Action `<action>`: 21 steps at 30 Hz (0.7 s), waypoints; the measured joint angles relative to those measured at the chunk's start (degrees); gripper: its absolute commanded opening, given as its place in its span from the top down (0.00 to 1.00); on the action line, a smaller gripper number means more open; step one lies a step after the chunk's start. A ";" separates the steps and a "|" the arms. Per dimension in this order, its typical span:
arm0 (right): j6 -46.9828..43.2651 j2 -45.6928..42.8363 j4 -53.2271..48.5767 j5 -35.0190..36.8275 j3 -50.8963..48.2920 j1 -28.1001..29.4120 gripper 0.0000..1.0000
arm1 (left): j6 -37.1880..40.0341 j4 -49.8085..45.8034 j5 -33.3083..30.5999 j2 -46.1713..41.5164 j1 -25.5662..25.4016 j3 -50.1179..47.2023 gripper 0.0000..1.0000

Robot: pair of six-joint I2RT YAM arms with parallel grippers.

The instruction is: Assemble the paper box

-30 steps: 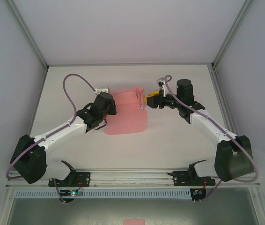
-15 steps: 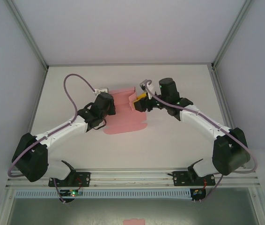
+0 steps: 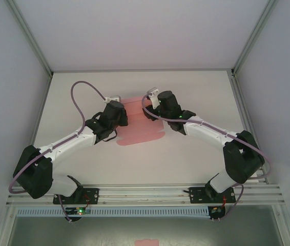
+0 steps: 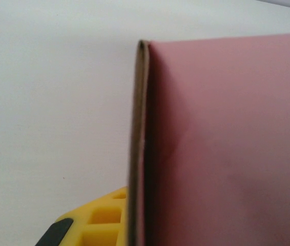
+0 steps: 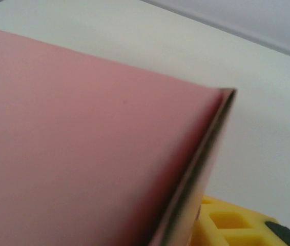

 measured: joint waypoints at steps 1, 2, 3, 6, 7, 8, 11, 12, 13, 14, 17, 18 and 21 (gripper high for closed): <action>-0.13 -0.13 0.20 0.13 0.00 0.02 0.77 | 0.00 -0.02 -0.33 0.00 0.07 0.00 1.00; -0.28 -0.20 0.20 0.24 0.00 0.02 0.83 | -0.02 0.00 -0.44 0.00 0.11 0.02 1.00; -0.24 -0.22 0.15 0.52 0.00 0.07 0.87 | 0.00 -0.02 -0.52 0.00 0.11 0.04 1.00; 0.46 -0.24 0.09 4.61 0.02 0.90 1.00 | -0.04 -0.04 -0.42 0.42 0.04 0.52 1.00; 0.94 -0.44 -0.04 6.23 0.02 1.27 1.00 | -0.04 -0.02 -0.33 0.74 0.00 0.83 1.00; 1.27 -0.66 -0.31 7.87 0.00 1.62 1.00 | -0.04 0.09 -0.28 1.07 0.00 1.14 1.00; 1.64 -1.81 -1.22 12.92 0.00 2.78 1.00 | -0.07 0.98 0.02 1.38 -0.17 1.64 1.00; 1.84 -2.14 -1.90 14.86 0.13 3.17 1.00 | -0.07 1.09 0.11 1.38 -0.31 1.90 1.00; 1.95 -2.25 -2.56 16.50 0.48 3.56 1.00 | -0.07 1.27 0.13 1.40 -0.35 2.10 1.00; 2.03 -2.25 -3.19 18.47 0.98 4.02 1.00 | -0.11 1.46 0.15 1.49 -0.39 2.21 1.00; 2.38 -2.19 -4.76 24.46 2.16 5.31 1.00 | -0.33 2.16 0.46 1.92 -0.68 2.91 1.00; 2.49 -2.05 -5.42 26.21 2.69 5.51 1.00 | -0.44 2.45 0.55 2.03 -0.74 3.10 1.00; 2.49 -2.03 -6.21 28.17 3.37 5.55 1.00 | -0.52 2.78 0.63 2.10 -1.11 3.58 1.00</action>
